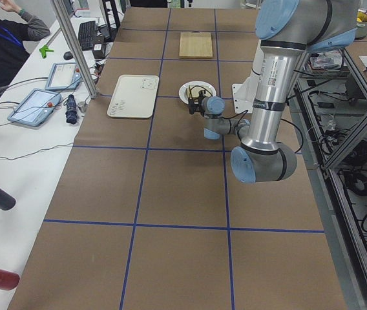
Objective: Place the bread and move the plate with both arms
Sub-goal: 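Move the left gripper in to the plate rim nearest it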
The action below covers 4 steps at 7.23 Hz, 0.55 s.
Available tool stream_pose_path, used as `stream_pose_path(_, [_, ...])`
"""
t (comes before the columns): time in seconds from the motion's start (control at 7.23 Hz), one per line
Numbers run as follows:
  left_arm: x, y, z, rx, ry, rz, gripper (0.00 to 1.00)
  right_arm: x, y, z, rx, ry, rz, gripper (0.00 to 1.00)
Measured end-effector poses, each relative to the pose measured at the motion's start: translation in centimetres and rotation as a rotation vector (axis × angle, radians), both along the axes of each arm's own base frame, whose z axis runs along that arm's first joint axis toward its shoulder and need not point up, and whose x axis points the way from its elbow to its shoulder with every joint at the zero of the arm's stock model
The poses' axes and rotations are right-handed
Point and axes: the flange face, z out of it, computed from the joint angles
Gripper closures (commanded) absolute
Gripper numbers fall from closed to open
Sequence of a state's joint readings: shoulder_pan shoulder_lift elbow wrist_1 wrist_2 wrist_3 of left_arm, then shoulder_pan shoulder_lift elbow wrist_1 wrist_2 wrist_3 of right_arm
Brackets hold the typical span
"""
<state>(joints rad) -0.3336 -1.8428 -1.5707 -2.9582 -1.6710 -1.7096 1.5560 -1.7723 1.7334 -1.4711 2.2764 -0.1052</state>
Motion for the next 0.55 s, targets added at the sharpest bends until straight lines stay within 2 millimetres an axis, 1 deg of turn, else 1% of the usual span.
stream_pose_path(0.14, [0.3, 0.1, 0.2, -0.007, 0.0, 0.003, 0.41, 0.0, 0.0, 0.0, -0.002, 0.0, 0.003, 0.0])
stream_pose_path(0.41, [1.2, 0.5, -0.1, -0.036, 0.012, 0.015, 0.47, 0.0, -0.1, -0.1, -0.002, 0.001, 0.004, 0.0])
stream_pose_path(0.55, [1.6, 0.5, -0.1, -0.043, 0.011, 0.017, 0.48, 0.0, -0.1, -0.1, -0.003, 0.001, 0.005, 0.0])
